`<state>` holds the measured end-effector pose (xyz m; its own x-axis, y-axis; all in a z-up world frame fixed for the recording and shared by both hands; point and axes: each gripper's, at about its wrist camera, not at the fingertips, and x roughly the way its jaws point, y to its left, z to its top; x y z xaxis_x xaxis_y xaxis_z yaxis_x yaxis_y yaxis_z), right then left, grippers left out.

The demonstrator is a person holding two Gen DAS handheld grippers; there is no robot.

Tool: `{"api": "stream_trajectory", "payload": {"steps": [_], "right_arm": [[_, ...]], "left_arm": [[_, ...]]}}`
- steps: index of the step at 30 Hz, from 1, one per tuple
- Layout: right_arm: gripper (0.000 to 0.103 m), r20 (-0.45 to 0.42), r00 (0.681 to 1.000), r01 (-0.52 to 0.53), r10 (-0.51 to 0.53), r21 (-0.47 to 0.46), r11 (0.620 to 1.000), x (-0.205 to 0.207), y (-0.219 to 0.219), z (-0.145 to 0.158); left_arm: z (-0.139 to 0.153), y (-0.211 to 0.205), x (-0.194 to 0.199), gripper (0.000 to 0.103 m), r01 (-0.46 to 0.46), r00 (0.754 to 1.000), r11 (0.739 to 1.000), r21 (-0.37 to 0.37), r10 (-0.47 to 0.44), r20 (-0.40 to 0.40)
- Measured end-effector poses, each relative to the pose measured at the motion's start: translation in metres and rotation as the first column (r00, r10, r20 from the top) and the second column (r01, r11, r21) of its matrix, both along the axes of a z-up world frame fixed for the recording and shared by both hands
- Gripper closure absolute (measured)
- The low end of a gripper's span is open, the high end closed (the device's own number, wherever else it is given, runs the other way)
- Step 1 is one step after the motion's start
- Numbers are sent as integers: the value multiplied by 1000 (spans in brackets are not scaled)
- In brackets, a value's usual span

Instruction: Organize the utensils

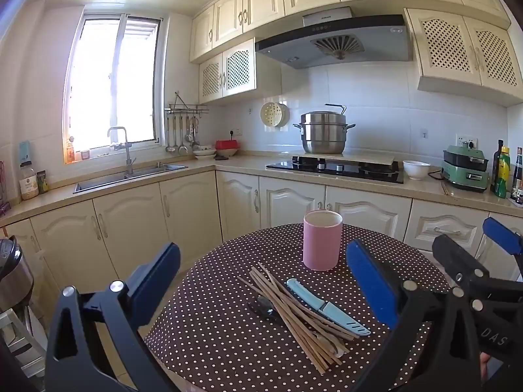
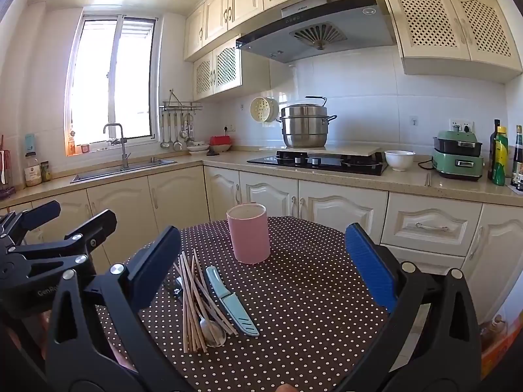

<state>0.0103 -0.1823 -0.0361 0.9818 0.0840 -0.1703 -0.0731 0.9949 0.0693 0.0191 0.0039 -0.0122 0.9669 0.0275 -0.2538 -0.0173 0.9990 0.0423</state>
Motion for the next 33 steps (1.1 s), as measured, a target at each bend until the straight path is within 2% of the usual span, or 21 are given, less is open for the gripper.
{"api": "stream_trajectory", "payload": {"steps": [33], "right_arm": [[5, -14, 1000, -13, 13, 14, 1000, 0, -5, 7]], "left_arm": [[2, -2, -2, 4, -23, 1000, 1000, 22, 22, 8]]}}
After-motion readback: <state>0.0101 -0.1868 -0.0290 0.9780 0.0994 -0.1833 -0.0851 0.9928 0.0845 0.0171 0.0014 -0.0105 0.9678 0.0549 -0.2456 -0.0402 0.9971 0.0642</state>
